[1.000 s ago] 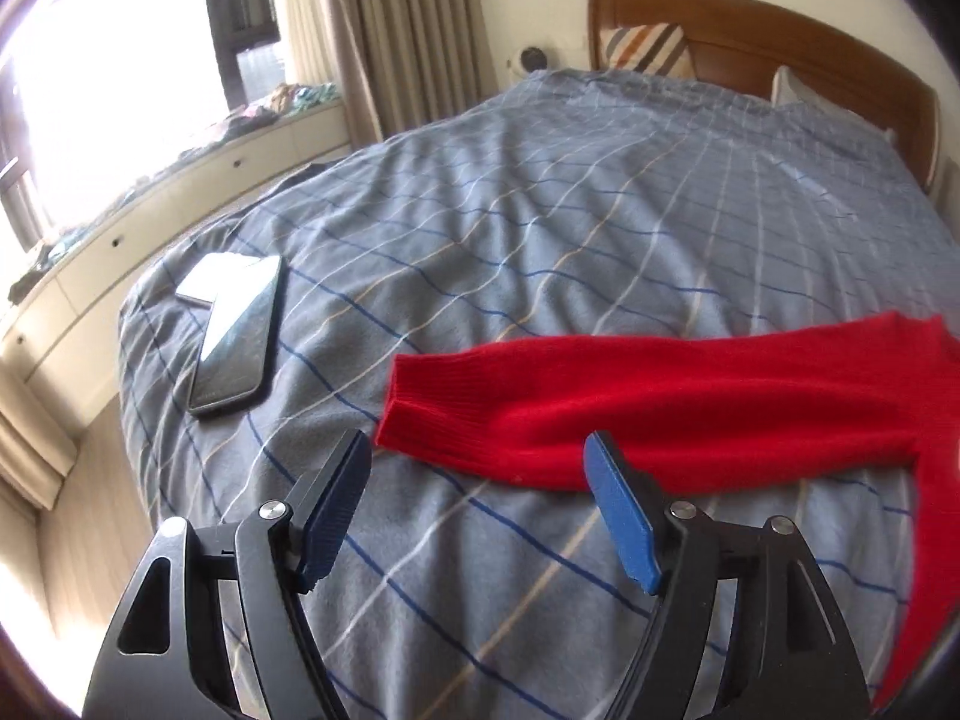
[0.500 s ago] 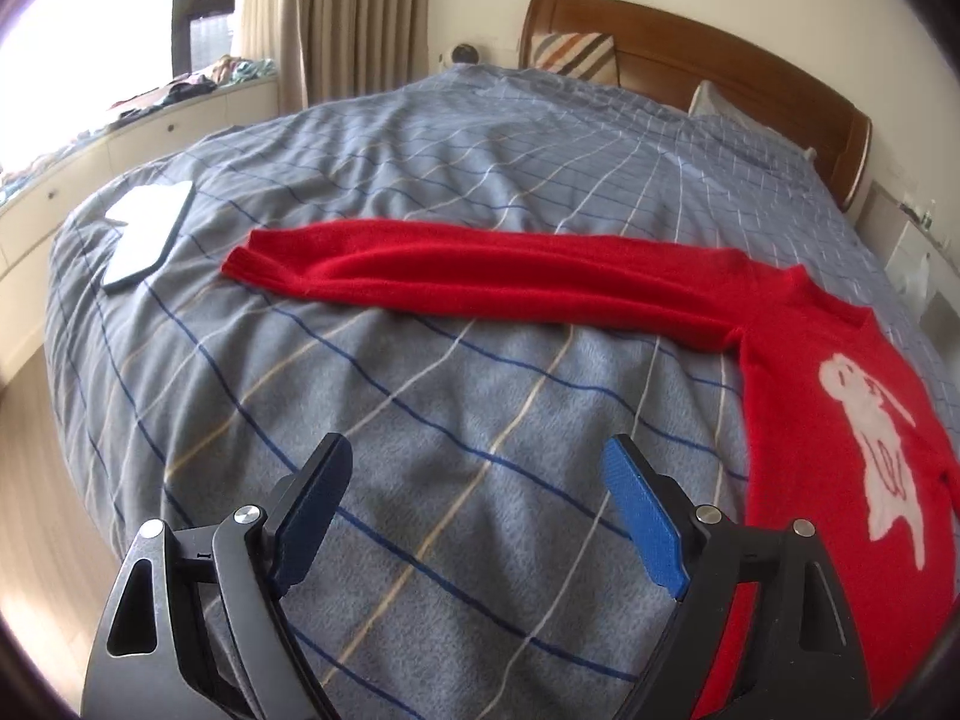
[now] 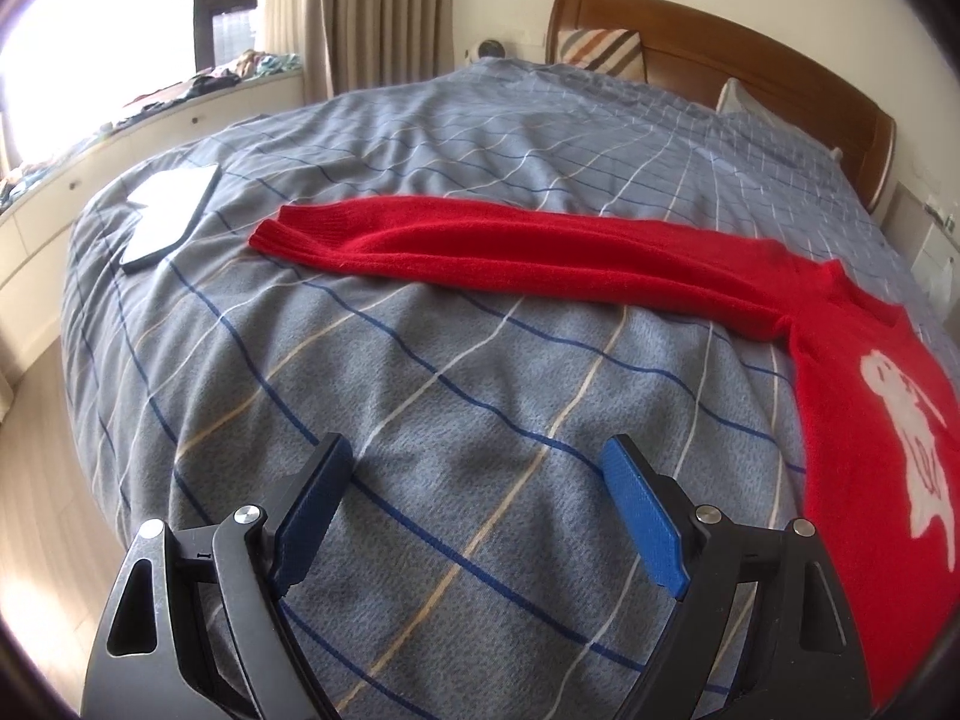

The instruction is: Fold small clothes

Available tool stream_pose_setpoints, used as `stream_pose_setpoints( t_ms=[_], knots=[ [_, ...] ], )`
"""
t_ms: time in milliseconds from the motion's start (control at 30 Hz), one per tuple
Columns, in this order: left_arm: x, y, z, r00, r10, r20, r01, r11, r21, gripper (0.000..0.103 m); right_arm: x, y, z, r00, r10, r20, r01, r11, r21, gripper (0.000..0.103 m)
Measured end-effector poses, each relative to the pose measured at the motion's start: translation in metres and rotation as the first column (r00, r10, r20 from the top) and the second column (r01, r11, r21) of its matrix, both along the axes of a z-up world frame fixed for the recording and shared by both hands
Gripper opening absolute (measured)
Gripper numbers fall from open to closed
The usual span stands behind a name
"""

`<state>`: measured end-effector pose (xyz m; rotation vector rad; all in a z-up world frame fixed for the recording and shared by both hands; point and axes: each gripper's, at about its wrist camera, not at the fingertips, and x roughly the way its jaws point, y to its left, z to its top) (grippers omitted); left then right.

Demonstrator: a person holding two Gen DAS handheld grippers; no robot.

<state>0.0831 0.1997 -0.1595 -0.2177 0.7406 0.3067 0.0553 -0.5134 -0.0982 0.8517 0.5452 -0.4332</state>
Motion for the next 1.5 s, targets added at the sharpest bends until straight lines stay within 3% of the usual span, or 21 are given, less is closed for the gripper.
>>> stream_pose_setpoints(
  t_ms=[133,200,300,433,567,600,633,700,800,867,933,967,1100,1167,1267,1300,1367,1500],
  knots=[
    [0.002,0.002,0.001,1.000,-0.008,0.010,0.008,1.000,-0.013,0.087,0.063,0.076,0.087,0.976,0.207,0.075,-0.187,0.959,-0.213,0.003],
    [0.003,0.004,0.001,1.000,-0.010,0.010,0.010,1.000,-0.024,0.087,0.101,0.130,0.118,0.932,0.351,0.085,-0.314,0.904,-0.290,0.003],
    [0.004,0.006,0.001,1.000,-0.012,0.008,0.012,0.999,-0.033,0.087,0.148,0.215,0.133,0.839,0.542,0.059,-0.490,0.797,-0.351,0.003],
    [0.006,0.004,0.000,1.000,-0.018,0.009,0.019,1.000,-0.025,0.087,0.198,0.316,0.107,0.719,0.692,-0.057,-0.655,0.648,-0.389,0.003],
    [0.008,0.003,-0.002,1.000,-0.027,0.006,0.027,0.999,-0.023,0.087,0.228,0.385,0.048,0.644,0.746,-0.169,-0.748,0.566,-0.348,0.006],
    [0.009,0.003,-0.002,1.000,-0.027,0.005,0.027,0.999,-0.026,0.088,0.233,0.399,0.030,0.621,0.758,-0.200,-0.772,0.547,-0.323,0.016],
    [0.010,0.004,-0.002,1.000,-0.027,0.005,0.027,0.999,-0.032,0.089,0.234,0.406,0.013,0.594,0.775,-0.218,-0.798,0.531,-0.285,0.038],
    [0.010,0.005,-0.002,1.000,-0.026,0.005,0.027,0.999,-0.043,0.090,0.234,0.420,-0.020,0.536,0.825,-0.181,-0.843,0.510,-0.169,0.063],
    [0.009,0.007,-0.003,1.000,-0.027,0.008,0.027,0.998,-0.055,0.090,0.225,0.433,-0.050,0.447,0.891,-0.080,-0.893,0.449,0.017,0.063],
    [0.009,0.006,-0.003,1.000,-0.027,0.006,0.027,0.998,-0.054,0.091,0.213,0.430,-0.052,0.406,0.914,-0.024,-0.913,0.407,0.041,0.063],
    [0.010,0.006,-0.003,1.000,-0.028,0.005,0.028,0.998,-0.050,0.091,0.203,0.419,-0.042,0.413,0.911,-0.010,-0.911,0.412,-0.005,0.063],
    [0.010,0.005,-0.003,1.000,-0.029,0.004,0.029,0.998,-0.049,0.092,0.201,0.406,-0.036,0.434,0.901,-0.010,-0.901,0.433,-0.024,0.063],
    [0.011,0.004,-0.003,1.000,-0.029,0.003,0.029,0.999,-0.046,0.093,0.202,0.327,-0.033,0.600,0.799,-0.028,-0.800,0.600,-0.004,0.064],
    [0.011,0.003,-0.004,1.000,-0.030,0.001,0.030,0.999,-0.041,0.094,0.199,0.285,-0.043,0.679,0.725,-0.114,-0.731,0.682,-0.017,0.064],
    [0.012,0.000,-0.005,1.000,-0.031,-0.005,0.030,0.999,-0.031,0.094,0.185,0.227,-0.055,0.760,0.601,-0.249,-0.633,0.771,-0.072,0.058],
    [0.011,0.000,-0.005,1.000,-0.031,-0.006,0.030,0.999,-0.028,0.094,0.176,0.213,-0.053,0.778,0.576,-0.251,-0.611,0.787,-0.088,0.053],
    [0.012,-0.001,-0.006,1.000,-0.030,-0.007,0.030,0.999,-0.023,0.095,0.161,0.197,-0.047,0.800,0.549,-0.241,-0.584,0.805,-0.106,0.055],
    [0.013,-0.004,-0.007,0.999,-0.031,-0.013,0.031,0.999,-0.008,0.095,0.153,0.196,-0.043,0.769,0.587,-0.253,-0.624,0.775,-0.098,0.056]
  ],
)
